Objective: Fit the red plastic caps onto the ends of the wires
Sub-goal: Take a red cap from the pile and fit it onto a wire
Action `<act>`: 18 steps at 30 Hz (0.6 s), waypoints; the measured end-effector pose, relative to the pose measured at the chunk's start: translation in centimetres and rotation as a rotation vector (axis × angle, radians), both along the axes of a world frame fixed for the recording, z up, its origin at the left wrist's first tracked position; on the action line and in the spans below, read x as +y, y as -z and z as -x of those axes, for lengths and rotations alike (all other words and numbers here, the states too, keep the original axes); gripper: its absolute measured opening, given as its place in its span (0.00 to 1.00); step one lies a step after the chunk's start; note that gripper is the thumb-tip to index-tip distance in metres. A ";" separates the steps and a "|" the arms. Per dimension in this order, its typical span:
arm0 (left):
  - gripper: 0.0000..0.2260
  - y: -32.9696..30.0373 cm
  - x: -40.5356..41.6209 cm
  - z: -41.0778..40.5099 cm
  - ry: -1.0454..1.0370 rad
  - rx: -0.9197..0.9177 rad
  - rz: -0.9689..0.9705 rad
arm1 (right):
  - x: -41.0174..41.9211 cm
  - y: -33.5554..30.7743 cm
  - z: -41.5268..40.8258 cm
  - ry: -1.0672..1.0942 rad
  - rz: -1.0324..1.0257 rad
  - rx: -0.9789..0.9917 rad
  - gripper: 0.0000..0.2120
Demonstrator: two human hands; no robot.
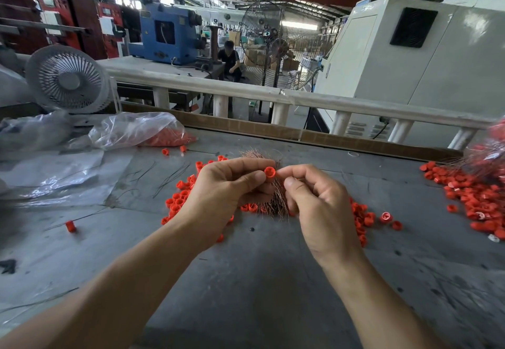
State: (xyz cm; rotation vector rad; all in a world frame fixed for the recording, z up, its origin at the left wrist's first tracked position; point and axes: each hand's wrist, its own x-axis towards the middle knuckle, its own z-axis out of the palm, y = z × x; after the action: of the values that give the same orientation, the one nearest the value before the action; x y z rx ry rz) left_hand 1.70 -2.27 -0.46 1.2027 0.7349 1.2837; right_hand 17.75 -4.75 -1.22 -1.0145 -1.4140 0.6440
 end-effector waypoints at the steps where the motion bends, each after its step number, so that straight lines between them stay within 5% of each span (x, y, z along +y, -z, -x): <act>1: 0.11 0.0 0.0 0.0 0.003 -0.001 0.002 | 0.0 0.0 0.0 -0.010 0.016 0.013 0.10; 11: 0.13 -0.4 -0.2 0.1 0.093 -0.129 0.085 | 0.2 0.4 0.4 -0.110 0.130 0.086 0.10; 18: 0.14 -0.6 -0.3 0.1 0.096 -0.150 0.110 | 0.0 0.3 0.2 -0.107 0.212 -0.032 0.09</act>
State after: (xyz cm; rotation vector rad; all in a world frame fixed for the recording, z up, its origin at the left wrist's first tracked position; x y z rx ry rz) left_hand 1.65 -2.59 0.12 1.0290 0.6228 1.2238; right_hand 17.58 -4.72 -1.53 -1.1239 -1.4578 0.8733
